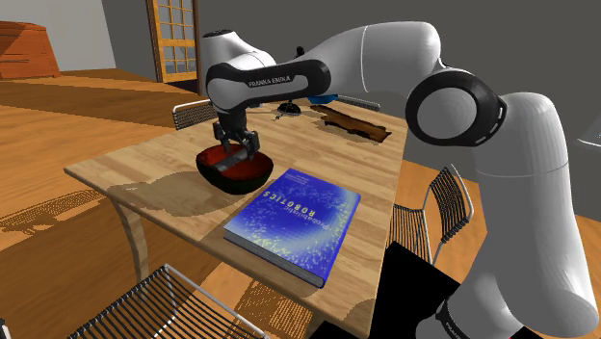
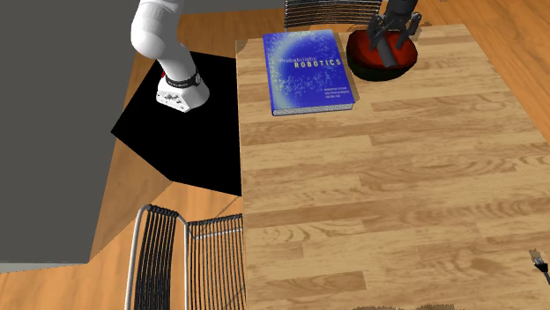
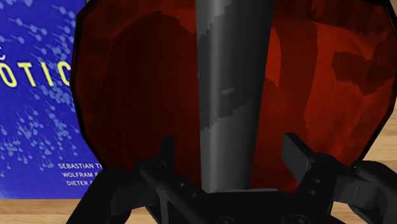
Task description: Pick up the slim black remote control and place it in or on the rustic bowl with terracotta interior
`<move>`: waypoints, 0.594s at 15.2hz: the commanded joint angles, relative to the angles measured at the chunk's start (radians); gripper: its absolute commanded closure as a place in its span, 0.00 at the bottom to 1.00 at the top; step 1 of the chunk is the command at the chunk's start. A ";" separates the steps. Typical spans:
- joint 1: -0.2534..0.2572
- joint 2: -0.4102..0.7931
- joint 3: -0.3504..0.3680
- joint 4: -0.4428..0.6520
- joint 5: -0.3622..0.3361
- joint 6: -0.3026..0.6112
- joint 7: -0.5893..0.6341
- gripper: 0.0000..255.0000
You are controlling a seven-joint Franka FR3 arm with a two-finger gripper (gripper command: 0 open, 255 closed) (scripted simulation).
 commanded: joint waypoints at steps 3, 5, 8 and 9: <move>0.000 0.002 0.000 0.005 0.000 -0.003 0.000 0.00; 0.009 -0.002 0.003 0.064 0.003 -0.066 -0.006 0.00; 0.018 0.001 0.004 0.127 0.005 -0.127 -0.011 0.00; 0.018 0.001 0.004 0.126 0.005 -0.127 -0.011 0.00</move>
